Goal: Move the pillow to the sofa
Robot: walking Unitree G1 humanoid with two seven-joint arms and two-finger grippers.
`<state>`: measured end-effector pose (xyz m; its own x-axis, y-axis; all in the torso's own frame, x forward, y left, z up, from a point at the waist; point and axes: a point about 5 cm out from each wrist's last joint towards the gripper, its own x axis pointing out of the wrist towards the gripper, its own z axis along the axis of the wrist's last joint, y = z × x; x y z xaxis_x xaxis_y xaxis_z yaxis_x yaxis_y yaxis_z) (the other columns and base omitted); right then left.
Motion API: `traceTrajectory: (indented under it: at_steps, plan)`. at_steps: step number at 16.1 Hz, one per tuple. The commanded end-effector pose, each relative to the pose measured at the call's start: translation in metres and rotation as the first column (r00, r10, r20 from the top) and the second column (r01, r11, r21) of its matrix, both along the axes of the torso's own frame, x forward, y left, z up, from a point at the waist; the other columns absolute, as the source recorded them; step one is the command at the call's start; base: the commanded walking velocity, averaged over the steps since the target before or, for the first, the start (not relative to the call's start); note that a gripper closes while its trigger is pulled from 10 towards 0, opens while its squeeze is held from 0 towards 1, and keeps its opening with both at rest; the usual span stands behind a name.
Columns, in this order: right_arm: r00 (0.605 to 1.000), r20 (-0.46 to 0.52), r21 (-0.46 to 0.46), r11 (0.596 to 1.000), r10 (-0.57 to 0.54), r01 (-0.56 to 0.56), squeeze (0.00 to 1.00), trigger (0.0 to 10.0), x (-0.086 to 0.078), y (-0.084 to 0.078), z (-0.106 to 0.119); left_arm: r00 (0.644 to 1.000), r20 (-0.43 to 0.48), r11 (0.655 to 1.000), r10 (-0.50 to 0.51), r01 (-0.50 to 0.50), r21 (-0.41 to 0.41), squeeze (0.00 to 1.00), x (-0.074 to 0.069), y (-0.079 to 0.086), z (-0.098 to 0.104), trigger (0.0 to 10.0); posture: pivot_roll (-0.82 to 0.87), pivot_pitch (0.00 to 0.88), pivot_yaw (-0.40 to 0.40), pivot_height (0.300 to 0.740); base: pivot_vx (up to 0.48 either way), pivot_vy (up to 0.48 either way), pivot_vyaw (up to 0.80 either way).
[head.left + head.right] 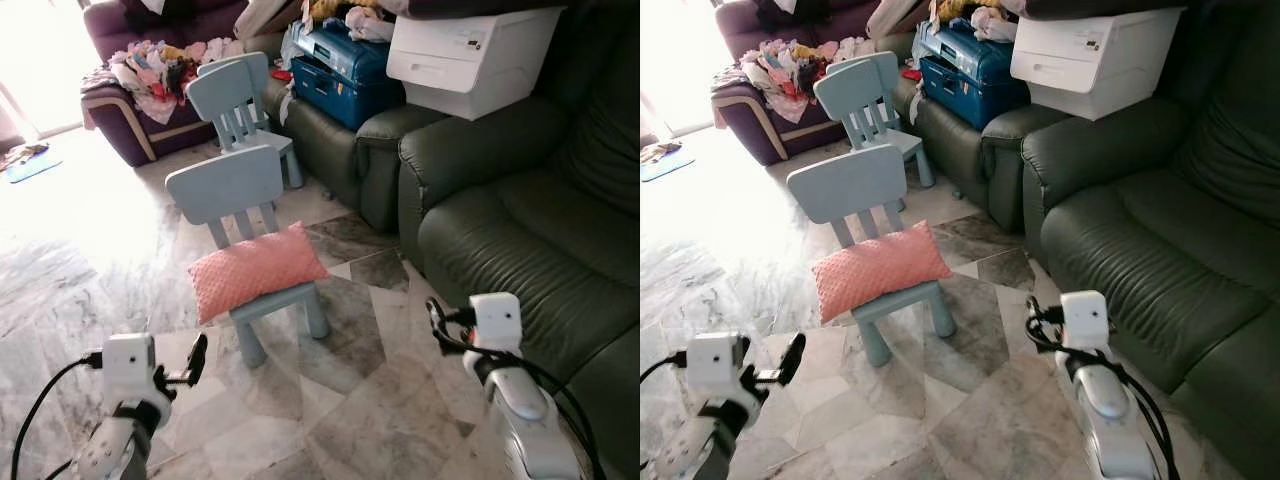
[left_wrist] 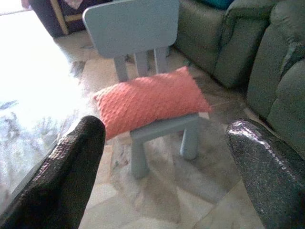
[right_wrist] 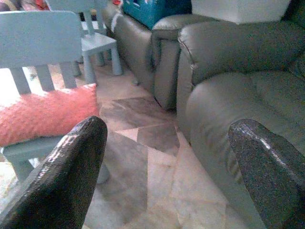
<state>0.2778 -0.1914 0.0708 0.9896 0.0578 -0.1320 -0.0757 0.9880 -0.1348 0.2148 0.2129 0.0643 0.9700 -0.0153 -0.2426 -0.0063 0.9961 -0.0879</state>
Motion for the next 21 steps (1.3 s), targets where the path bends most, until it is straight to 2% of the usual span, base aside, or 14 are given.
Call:
traceTrajectory:
  at_steps: [1,5,7,10,13,17,21]
  plan:
    - [1.0,0.0,0.007,1.0,0.021,-0.021,0.0,10.0,0.003,0.005,0.0,1.0,0.014,1.0,0.01,-0.01,0.016,0.0,0.002,0.002,0.006,10.0,-0.12,0.0,0.108,0.74,0.0,0.0,0.0]
    - [0.999,-0.036,0.005,1.0,0.012,-0.012,0.0,10.0,0.003,-0.003,-0.013,0.999,0.023,1.0,0.025,-0.025,0.006,0.0,-0.003,0.003,0.006,10.0,-0.12,0.0,0.102,0.74,0.0,0.0,0.0]
    - [0.999,-0.047,0.006,1.0,0.02,-0.02,0.0,10.0,0.002,-0.005,-0.018,0.996,0.065,0.998,0.064,-0.062,-0.02,0.0,-0.004,0.005,0.011,10.0,-0.12,0.0,0.094,0.74,0.0,0.0,0.0]
    - [0.999,-0.043,0.011,1.0,0.029,-0.028,0.0,10.0,0.007,-0.005,-0.019,0.988,0.072,0.989,0.137,-0.133,-0.058,0.0,-0.004,0.012,0.011,10.0,-0.12,0.0,0.089,0.74,0.0,0.0,0.0]
    - [0.999,-0.003,0.02,0.999,0.033,-0.033,0.0,10.0,0.014,0.003,-0.004,0.988,0.069,0.989,0.139,-0.136,-0.051,0.0,-0.002,0.01,0.01,10.0,-0.13,0.0,0.092,0.74,0.0,0.0,0.0]
    - [0.993,0.055,-0.006,0.994,0.109,-0.108,0.0,10.0,0.014,0.018,0.015,0.995,0.081,0.997,0.065,-0.061,-0.052,0.0,0.014,-0.006,0.014,10.0,-0.18,0.0,0.131,0.74,0.0,0.0,0.0]
    - [0.99,0.072,-0.079,0.99,0.119,-0.114,0.0,10.0,0.009,0.006,0.027,0.997,0.074,0.998,-0.002,0.007,-0.065,0.0,0.028,-0.018,0.011,10.0,-0.27,0.0,0.181,0.74,0.0,0.0,0.0]
